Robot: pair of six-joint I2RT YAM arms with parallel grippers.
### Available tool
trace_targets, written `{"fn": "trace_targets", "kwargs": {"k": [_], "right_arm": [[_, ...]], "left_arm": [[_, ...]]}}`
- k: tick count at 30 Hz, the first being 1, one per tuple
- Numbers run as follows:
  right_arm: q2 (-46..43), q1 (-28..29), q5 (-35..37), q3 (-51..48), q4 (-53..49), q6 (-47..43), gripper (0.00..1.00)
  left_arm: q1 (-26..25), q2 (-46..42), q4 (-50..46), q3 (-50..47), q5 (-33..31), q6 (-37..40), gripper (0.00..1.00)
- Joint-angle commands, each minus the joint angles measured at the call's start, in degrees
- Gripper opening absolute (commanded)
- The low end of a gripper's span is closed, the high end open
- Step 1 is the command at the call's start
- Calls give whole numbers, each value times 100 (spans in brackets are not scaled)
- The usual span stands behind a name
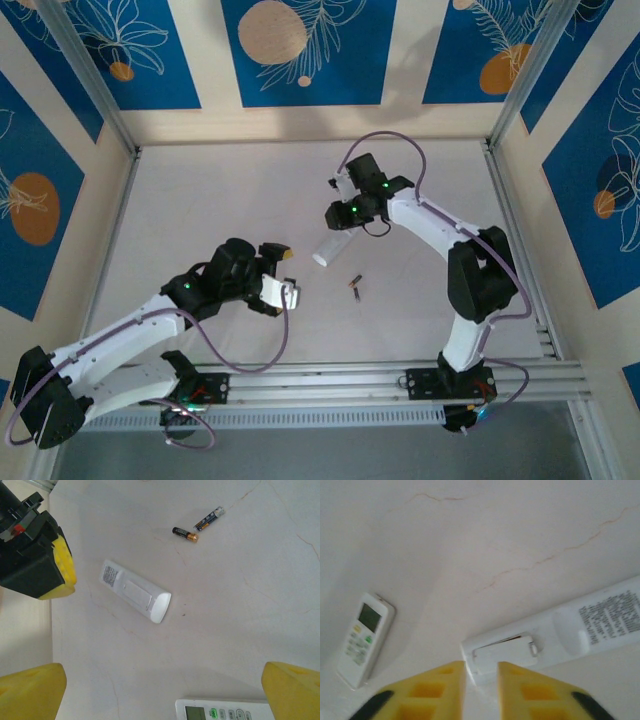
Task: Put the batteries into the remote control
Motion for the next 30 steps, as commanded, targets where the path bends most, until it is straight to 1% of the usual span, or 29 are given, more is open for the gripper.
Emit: {"fn": "trace_targets", "kwargs": {"k": [1, 3, 11, 16, 19, 26, 30], "right_arm": [[36, 151, -73, -276, 139, 231, 14], [159, 193, 32, -271, 131, 224, 11], [805, 266, 487, -128, 120, 192, 11], [1092, 297, 584, -160, 225, 194, 11], [1215, 366, 514, -180, 280, 173, 11], [1187, 427, 573, -32, 142, 172, 11], [822, 425, 567, 172, -1, 152, 11]], "left_arm": [[52, -100, 33, -30, 211, 68, 100], [52, -102, 23, -33, 219, 68, 100], [52, -112, 21, -44, 185, 85, 100], [52, -108, 15, -52, 176, 85, 100], [46, -108, 23, -52, 189, 86, 100], [46, -101, 25, -61, 193, 94, 100], [50, -99, 23, -61, 193, 94, 100]]}}
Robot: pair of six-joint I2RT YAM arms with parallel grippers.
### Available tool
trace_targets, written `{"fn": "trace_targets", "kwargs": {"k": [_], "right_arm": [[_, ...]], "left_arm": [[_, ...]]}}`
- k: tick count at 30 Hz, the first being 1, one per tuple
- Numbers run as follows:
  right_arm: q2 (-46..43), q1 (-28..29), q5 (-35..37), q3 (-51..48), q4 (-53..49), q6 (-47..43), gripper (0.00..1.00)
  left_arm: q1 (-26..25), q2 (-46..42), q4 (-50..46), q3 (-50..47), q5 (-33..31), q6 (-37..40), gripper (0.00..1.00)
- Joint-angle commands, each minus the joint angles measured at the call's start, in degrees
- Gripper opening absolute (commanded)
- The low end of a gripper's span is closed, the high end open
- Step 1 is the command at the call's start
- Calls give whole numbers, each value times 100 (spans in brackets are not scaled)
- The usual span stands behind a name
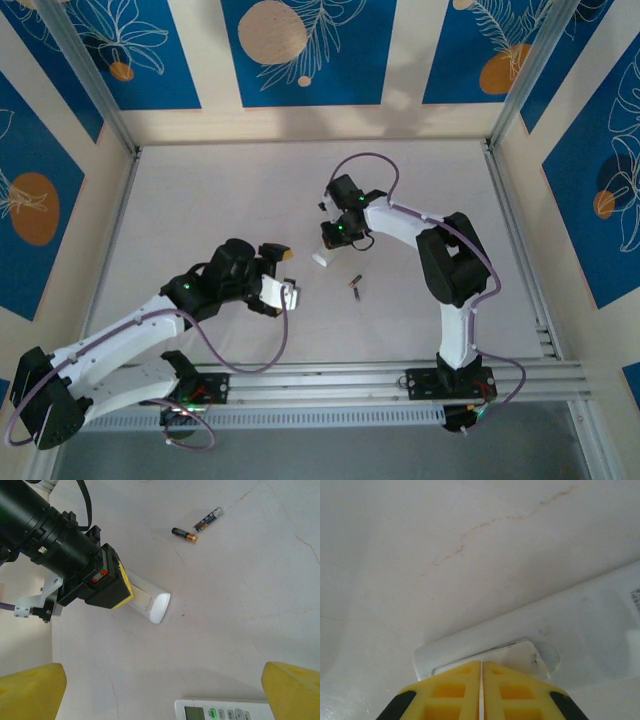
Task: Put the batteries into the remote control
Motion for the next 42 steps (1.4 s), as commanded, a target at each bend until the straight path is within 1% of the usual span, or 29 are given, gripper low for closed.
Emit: {"fn": "trace_targets", "kwargs": {"k": [1, 4, 6, 9, 12, 21, 24, 27, 30, 32, 34, 35, 37, 39, 42], "right_arm": [[-324, 55, -28, 253, -144, 4, 11], [-507, 17, -11, 338, -155, 71, 11], [-539, 19, 124, 343, -117, 120, 12], [-460, 7, 477, 314, -93, 174, 12], [-319, 10, 604, 255, -52, 201, 12], [247, 96, 415, -131, 149, 236, 12], [401, 131, 487, -115, 89, 271, 11], [245, 143, 539, -54, 24, 270, 12], [-187, 136, 570, 39, -46, 321, 12], [-648, 73, 578, -94, 122, 504, 15], [-1264, -79, 630, -479, 454, 907, 22], [-1545, -186, 650, -719, 593, 1173, 28], [-2226, -469, 679, -1375, 941, 1709, 39], [-2913, -800, 708, -2041, 1175, 2138, 54], [-3941, -1397, 668, -2877, 1171, 2476, 74]], "left_arm": [[52, -81, 23, -39, 187, 92, 100], [51, -90, 13, -31, 196, 92, 100], [52, -95, 12, -39, 186, 96, 100], [48, -99, 12, -35, 187, 92, 100], [46, -119, 14, -38, 187, 93, 100], [52, -118, 4, -39, 182, 101, 100], [52, -105, -2, -39, 196, 101, 100], [52, -94, 12, -43, 184, 103, 100], [50, -69, 104, -74, 179, 35, 100], [63, 48, 398, -55, 82, -418, 100], [74, 430, 1183, 102, -322, -1752, 100], [74, 638, 1328, 321, -405, -2462, 100], [59, 1283, 989, 1199, -555, -3910, 100], [51, 1950, 500, 2086, -890, -5013, 100], [52, 2990, -12, 3158, -1051, -5864, 94]]}}
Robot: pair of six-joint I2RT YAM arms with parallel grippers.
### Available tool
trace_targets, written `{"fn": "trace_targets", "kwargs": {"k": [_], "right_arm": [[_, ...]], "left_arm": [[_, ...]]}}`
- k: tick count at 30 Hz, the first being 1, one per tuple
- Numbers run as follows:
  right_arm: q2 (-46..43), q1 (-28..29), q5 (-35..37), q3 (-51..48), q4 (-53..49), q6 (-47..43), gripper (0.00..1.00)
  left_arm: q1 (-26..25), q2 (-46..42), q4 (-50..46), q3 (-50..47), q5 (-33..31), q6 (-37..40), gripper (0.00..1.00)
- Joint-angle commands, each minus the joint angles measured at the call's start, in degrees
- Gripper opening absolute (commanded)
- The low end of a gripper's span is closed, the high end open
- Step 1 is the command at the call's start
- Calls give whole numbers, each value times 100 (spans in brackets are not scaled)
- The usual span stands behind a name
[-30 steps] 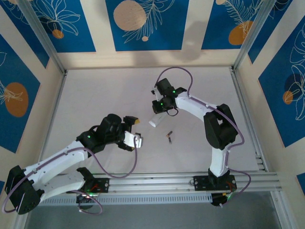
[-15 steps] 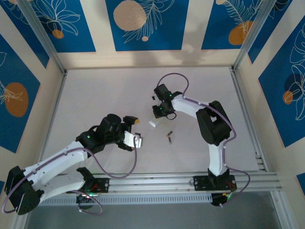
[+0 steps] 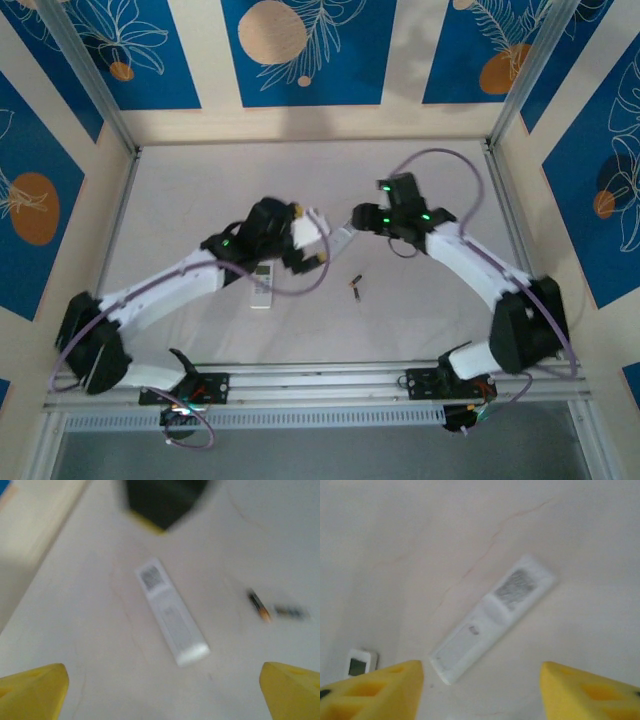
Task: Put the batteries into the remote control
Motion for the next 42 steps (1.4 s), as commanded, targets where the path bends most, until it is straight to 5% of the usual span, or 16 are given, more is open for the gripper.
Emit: {"fn": "trace_targets", "kwargs": {"k": [1, 6, 18, 23, 34, 42], "right_arm": [[-848, -587, -36, -746, -73, 740, 80], [-2131, -1461, -615, -1046, -964, 440, 100], [-3290, -2033, -1365, -1126, -1635, -15, 99], [-3225, -2092, -1537, -1119, -1585, 33, 99], [-3198, -2128, -1804, -887, -1713, 251, 100], [-3179, -2386, -2138, -559, -1637, 433, 100]], "left_arm": [[48, 988, -562, 1140, -362, -2111, 93], [68, 3172, -1713, 3249, -4, -2885, 89], [78, 6089, -3227, 6407, -390, -2810, 89], [78, 6449, -3160, 6484, -313, -2919, 82], [302, 6586, -3283, 6607, 258, -3420, 38], [348, 5708, -2882, 6504, 603, -3102, 33]]}}
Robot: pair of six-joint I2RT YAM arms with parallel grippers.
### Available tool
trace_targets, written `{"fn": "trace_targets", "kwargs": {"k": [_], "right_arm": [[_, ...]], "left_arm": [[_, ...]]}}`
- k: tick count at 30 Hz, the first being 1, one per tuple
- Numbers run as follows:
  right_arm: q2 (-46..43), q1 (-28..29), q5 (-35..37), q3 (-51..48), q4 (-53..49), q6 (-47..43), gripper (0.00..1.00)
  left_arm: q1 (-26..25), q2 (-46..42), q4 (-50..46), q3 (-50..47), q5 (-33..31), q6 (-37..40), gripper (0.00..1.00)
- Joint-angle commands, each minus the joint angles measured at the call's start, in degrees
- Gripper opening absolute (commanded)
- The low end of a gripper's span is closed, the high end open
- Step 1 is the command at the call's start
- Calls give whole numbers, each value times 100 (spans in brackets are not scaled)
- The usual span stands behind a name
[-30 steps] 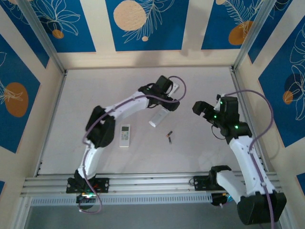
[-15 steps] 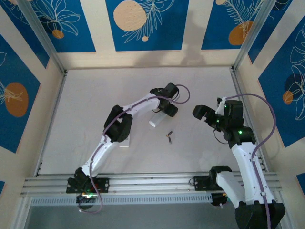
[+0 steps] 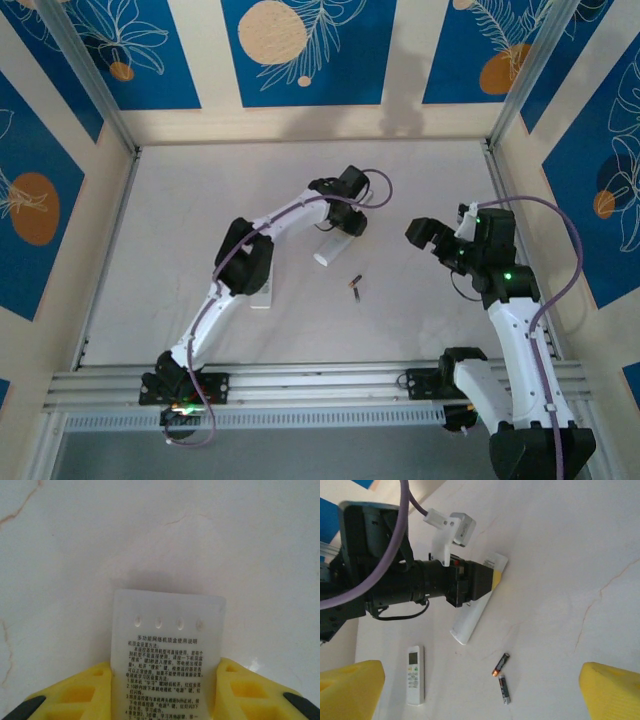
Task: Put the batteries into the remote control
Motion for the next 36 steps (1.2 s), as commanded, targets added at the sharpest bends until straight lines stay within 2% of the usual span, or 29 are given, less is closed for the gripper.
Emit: {"fn": "trace_targets", "kwargs": {"k": [1, 5, 10, 15, 20, 24, 29, 31, 33, 36], "right_arm": [[15, -126, -317, 316, 97, 110, 100], [121, -200, -913, 309, 672, -54, 100], [243, -160, -1877, 201, 1817, -290, 99], [375, 12, -2711, 242, 3045, -178, 99], [596, 356, -3188, 402, 4171, 81, 99], [945, 687, -3162, 675, 4612, 367, 99], [1318, 953, -3103, 981, 4844, 558, 99], [1434, 996, -3076, 1070, 4924, 629, 100], [1516, 1029, -3054, 1155, 5049, 739, 90], [1615, 1133, -2878, 1346, 4864, 646, 68]], "left_arm": [[135, -830, 205, -12, 514, 2, 33], [279, -1563, 832, -220, 1544, -547, 33], [456, -2774, 3178, -1482, 3061, -2240, 32], [486, -3512, 4799, -2114, 3644, -3324, 30], [489, -3640, 6542, -2366, 4197, -4708, 29], [465, -3514, 7847, -2339, 4556, -5582, 28], [430, -3402, 8686, -2335, 4690, -6165, 29], [405, -3390, 8730, -2301, 4732, -6222, 29], [394, -3392, 8675, -2305, 4715, -6167, 29], [387, -3389, 8585, -2304, 4672, -6110, 29]]}}
